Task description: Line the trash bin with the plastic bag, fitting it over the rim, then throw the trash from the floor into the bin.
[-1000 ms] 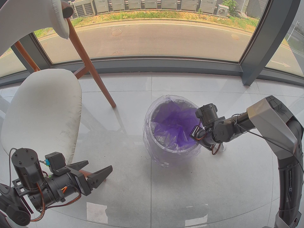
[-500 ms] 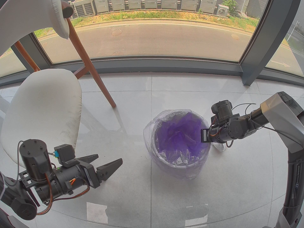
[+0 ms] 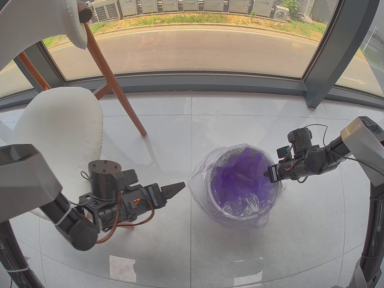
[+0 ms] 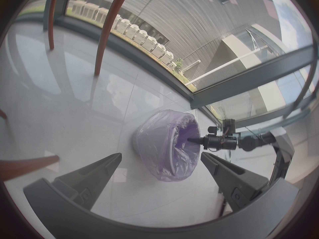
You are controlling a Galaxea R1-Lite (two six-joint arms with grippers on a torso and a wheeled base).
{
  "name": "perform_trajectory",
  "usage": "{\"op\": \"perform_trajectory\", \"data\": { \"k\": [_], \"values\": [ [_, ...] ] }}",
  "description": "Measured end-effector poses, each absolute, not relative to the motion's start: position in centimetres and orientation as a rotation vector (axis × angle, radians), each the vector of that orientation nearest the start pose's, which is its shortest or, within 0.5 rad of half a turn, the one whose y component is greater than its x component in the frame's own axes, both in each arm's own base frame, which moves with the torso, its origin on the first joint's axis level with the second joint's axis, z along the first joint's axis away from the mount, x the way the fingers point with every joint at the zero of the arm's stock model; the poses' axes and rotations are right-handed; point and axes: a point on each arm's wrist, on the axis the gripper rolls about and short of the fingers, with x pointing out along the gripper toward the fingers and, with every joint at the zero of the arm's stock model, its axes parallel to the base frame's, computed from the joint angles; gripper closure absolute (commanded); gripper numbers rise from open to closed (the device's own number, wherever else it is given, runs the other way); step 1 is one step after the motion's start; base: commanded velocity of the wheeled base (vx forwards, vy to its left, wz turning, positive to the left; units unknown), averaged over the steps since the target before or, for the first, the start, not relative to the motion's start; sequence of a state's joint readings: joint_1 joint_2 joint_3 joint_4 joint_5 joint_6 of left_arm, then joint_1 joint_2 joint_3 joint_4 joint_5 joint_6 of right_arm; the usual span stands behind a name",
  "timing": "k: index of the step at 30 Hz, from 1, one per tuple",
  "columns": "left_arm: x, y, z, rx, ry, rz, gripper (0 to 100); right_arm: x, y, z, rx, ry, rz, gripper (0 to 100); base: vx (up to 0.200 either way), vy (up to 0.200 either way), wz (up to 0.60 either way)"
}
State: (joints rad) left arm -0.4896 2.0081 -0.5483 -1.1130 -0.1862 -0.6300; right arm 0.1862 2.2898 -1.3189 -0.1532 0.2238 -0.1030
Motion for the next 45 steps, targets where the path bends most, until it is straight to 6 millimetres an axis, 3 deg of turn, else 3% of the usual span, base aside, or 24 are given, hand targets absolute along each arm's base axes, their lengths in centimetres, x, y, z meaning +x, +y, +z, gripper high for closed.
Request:
{"op": "perform_trajectory", "data": {
  "k": [11,19,25,34,35,45],
  "values": [
    [33.6,-18.5,2.3,-0.637,0.615,-0.545,0,42.7,7.2,4.3,-0.085,0.766,0.431,100,0.000,0.000,0.00],
    [37.2,-20.2,0.7,-0.663,0.599,-0.547,0,42.8,7.2,4.2,-0.085,0.766,0.432,100,0.000,0.000,0.00],
    [38.7,-21.0,0.0,-0.790,0.674,-0.488,0,42.8,7.2,4.0,-0.086,0.768,0.433,100,0.000,0.000,0.00],
    [40.5,-22.4,-0.1,-0.809,0.637,-0.519,0,42.8,7.3,3.8,-0.086,0.768,0.434,100,0.000,0.000,0.00],
    [40.4,-22.7,-0.4,-0.807,0.642,-0.522,100,42.8,7.3,3.8,-0.086,0.767,0.435,100,0.000,0.000,0.00],
    [40.2,-23.5,-2.1,-0.795,0.675,-0.520,100,43.0,7.4,3.5,-0.086,0.754,0.435,100,0.000,0.000,0.00]
  ]
}}
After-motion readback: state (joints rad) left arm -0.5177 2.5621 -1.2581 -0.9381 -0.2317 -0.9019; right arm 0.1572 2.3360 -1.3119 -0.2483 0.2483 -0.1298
